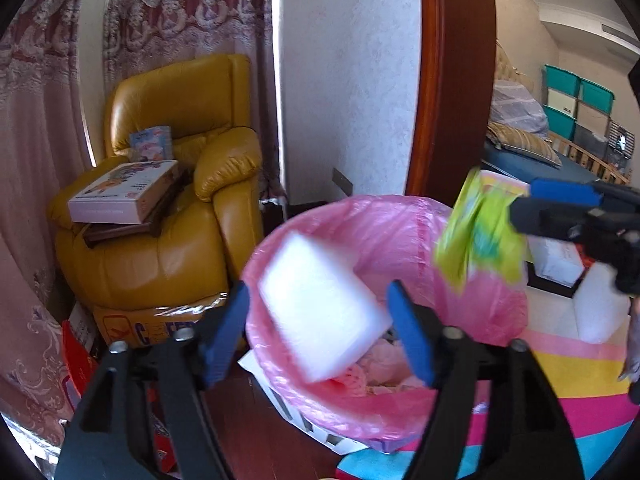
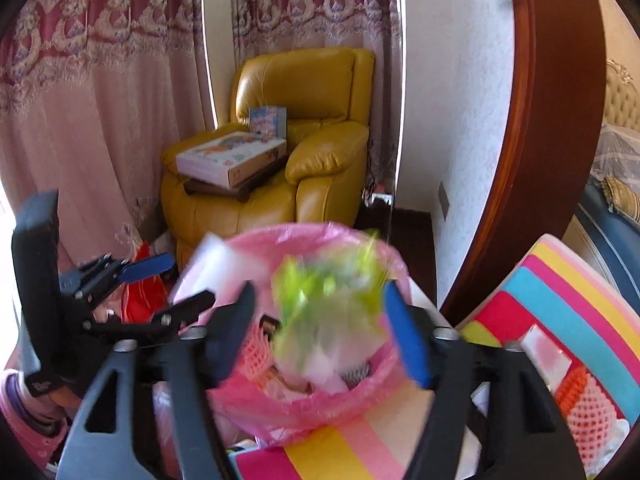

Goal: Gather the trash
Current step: 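Open both tools over the bin, dropping foam block and snack bag, then grasp the white paper cup with right tool while left tool grasps foam block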

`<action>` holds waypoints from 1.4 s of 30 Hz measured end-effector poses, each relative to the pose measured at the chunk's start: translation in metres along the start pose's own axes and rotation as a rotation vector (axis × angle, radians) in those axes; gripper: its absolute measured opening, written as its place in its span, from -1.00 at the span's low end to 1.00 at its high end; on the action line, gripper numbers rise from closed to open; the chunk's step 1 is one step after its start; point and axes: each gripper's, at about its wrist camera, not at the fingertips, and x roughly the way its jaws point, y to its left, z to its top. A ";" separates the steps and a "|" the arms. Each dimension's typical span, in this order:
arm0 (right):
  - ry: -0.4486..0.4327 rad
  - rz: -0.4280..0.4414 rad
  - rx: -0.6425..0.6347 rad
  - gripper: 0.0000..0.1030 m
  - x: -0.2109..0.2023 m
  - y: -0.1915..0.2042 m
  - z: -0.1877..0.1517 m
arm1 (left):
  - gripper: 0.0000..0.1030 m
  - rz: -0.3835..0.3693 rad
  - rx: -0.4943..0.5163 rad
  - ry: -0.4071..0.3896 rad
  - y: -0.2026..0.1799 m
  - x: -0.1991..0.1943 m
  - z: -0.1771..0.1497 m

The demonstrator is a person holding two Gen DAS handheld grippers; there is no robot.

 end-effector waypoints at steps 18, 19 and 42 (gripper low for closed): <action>-0.138 -0.160 0.149 0.50 -0.170 -0.087 -0.104 | 0.91 -0.058 0.098 -0.102 -0.068 -0.070 -0.041; -0.139 -0.174 0.166 0.50 -0.176 -0.093 -0.111 | 0.91 -0.070 0.100 -0.103 -0.075 -0.073 -0.043; -0.030 -0.406 0.289 0.50 -0.192 -0.174 -0.193 | 0.91 -0.303 0.175 0.027 -0.233 -0.044 -0.048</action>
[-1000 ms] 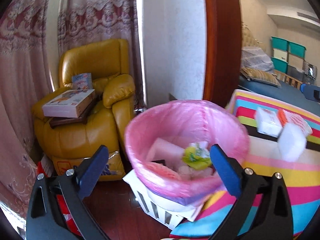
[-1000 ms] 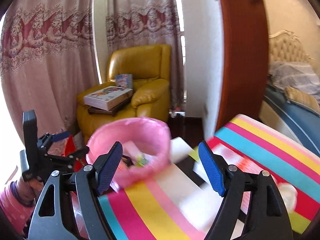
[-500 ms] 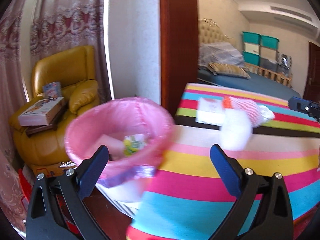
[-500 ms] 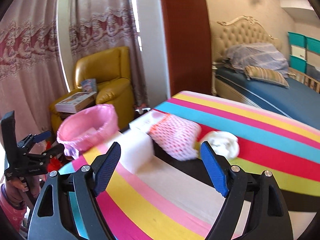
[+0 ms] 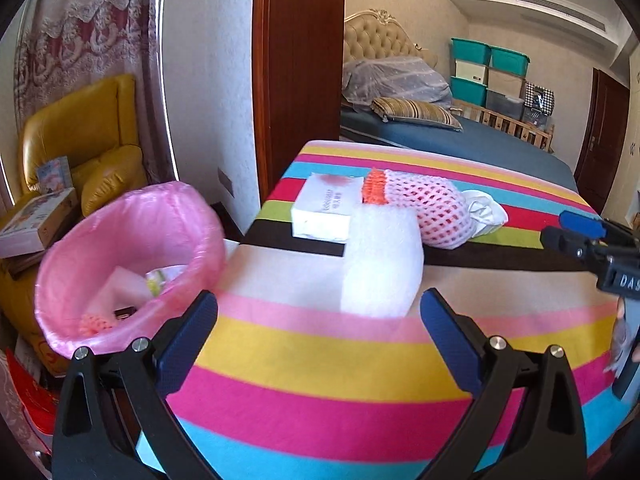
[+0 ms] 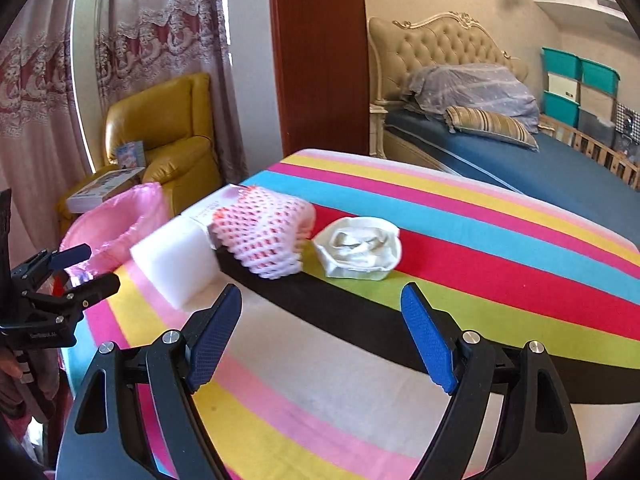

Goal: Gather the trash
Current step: 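Grasp the white paper cup with right tool while left tool grasps foam block, then carry the foam block with left tool while right tool carries paper cup to bin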

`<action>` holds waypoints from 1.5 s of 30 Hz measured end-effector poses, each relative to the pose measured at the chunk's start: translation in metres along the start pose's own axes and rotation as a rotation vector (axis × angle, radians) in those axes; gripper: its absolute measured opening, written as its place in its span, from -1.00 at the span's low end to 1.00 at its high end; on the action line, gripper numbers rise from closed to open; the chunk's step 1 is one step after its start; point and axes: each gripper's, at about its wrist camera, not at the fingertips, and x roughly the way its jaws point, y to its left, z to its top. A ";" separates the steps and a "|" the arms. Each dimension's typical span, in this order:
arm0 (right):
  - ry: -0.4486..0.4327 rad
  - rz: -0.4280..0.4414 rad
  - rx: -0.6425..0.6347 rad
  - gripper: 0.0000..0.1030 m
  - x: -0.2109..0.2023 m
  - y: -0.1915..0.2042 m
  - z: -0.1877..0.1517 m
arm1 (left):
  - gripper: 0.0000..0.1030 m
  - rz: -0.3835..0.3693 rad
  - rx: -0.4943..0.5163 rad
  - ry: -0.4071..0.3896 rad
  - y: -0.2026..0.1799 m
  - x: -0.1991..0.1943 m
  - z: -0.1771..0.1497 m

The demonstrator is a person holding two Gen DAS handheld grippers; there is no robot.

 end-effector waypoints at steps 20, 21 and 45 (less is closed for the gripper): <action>0.229 -0.053 -0.006 0.61 0.110 -0.025 0.030 | 0.76 0.022 0.070 0.132 -0.034 0.073 0.031; 0.236 -0.056 -0.010 0.61 0.114 -0.023 0.031 | 0.65 0.013 0.068 0.132 -0.033 0.075 0.032; 0.165 -0.129 0.000 0.37 0.063 0.005 0.007 | -0.02 -0.055 0.033 0.042 0.003 0.023 0.006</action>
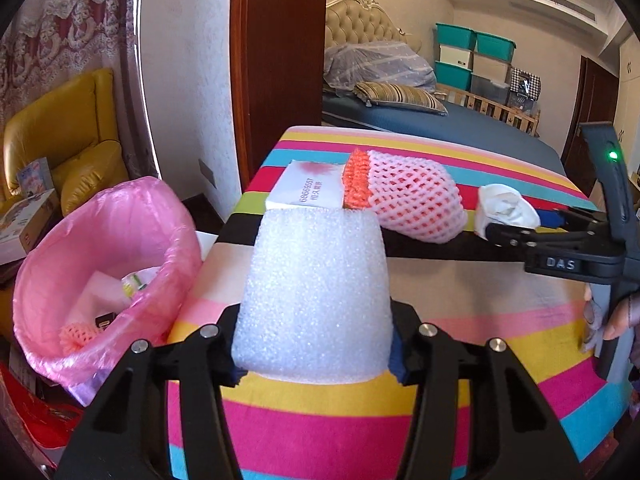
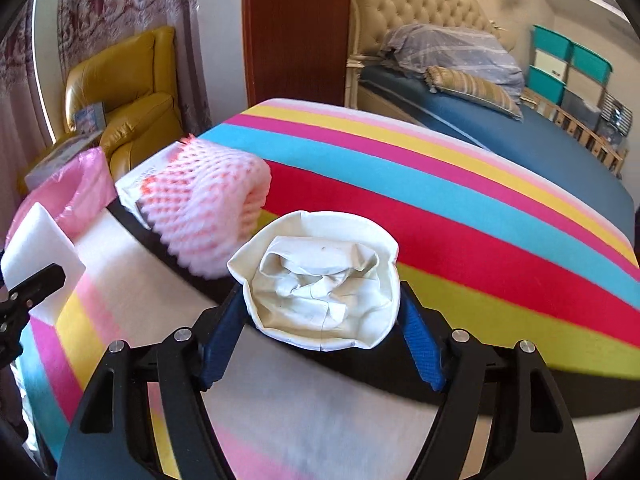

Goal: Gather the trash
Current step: 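Carry the foam block with left tool while right tool carries paper cup to bin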

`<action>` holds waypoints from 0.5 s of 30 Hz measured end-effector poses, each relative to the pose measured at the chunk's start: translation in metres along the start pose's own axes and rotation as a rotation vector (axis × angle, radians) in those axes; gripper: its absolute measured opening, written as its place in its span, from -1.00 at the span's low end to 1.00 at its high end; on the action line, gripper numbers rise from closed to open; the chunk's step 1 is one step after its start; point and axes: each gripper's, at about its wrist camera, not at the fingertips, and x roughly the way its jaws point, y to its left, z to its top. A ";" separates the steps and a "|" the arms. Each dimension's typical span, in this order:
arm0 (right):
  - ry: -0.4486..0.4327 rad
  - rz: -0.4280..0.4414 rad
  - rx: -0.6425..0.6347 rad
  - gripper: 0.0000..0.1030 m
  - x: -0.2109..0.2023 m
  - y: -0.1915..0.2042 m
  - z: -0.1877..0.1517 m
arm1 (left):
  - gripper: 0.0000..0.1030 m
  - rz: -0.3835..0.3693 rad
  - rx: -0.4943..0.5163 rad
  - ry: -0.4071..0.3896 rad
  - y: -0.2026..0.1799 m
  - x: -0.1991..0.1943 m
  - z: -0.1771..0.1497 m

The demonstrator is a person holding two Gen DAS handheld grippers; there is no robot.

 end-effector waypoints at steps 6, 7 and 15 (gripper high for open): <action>-0.046 0.003 -0.004 0.37 -0.044 0.007 -0.021 | -0.02 0.016 0.028 -0.058 0.000 -0.028 -0.008; -0.054 0.013 -0.011 0.37 -0.051 0.011 -0.025 | -0.02 0.012 0.027 -0.060 0.000 -0.031 -0.010; -0.095 0.058 -0.019 0.37 -0.070 0.026 -0.038 | -0.02 0.001 0.032 -0.054 0.001 -0.045 -0.028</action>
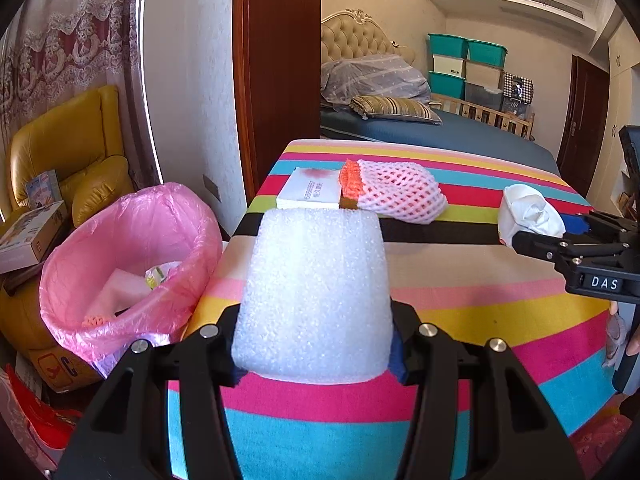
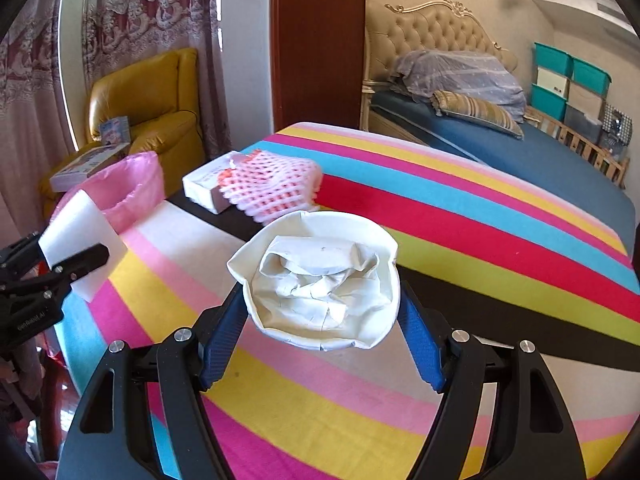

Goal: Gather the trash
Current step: 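Carry the foam block with left tool while right tool carries paper cup to bin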

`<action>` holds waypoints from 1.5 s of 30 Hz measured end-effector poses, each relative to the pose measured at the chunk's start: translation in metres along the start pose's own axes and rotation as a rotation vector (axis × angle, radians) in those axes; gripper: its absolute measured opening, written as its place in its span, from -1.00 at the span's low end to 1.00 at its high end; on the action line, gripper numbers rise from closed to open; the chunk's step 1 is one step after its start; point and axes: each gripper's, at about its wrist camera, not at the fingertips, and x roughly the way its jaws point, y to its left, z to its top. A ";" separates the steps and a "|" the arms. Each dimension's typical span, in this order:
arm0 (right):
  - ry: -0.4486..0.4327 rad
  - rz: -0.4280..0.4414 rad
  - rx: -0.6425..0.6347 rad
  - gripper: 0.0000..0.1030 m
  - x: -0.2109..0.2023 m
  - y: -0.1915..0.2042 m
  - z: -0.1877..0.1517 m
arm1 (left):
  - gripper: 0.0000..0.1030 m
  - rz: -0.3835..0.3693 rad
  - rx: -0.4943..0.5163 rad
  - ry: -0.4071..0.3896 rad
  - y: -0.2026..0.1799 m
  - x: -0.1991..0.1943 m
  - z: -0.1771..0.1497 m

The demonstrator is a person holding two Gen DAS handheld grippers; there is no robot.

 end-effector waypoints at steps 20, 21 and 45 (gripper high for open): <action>-0.033 0.095 -0.103 0.37 -0.010 0.045 -0.008 | -0.02 0.090 -0.001 -0.025 0.011 -0.026 -0.024; -0.037 0.099 -0.106 0.37 -0.011 0.046 -0.008 | -0.02 0.091 -0.003 -0.027 0.011 -0.028 -0.024; -0.115 0.252 -0.270 0.37 -0.006 0.112 0.027 | -0.02 0.209 -0.047 -0.083 0.058 -0.059 -0.013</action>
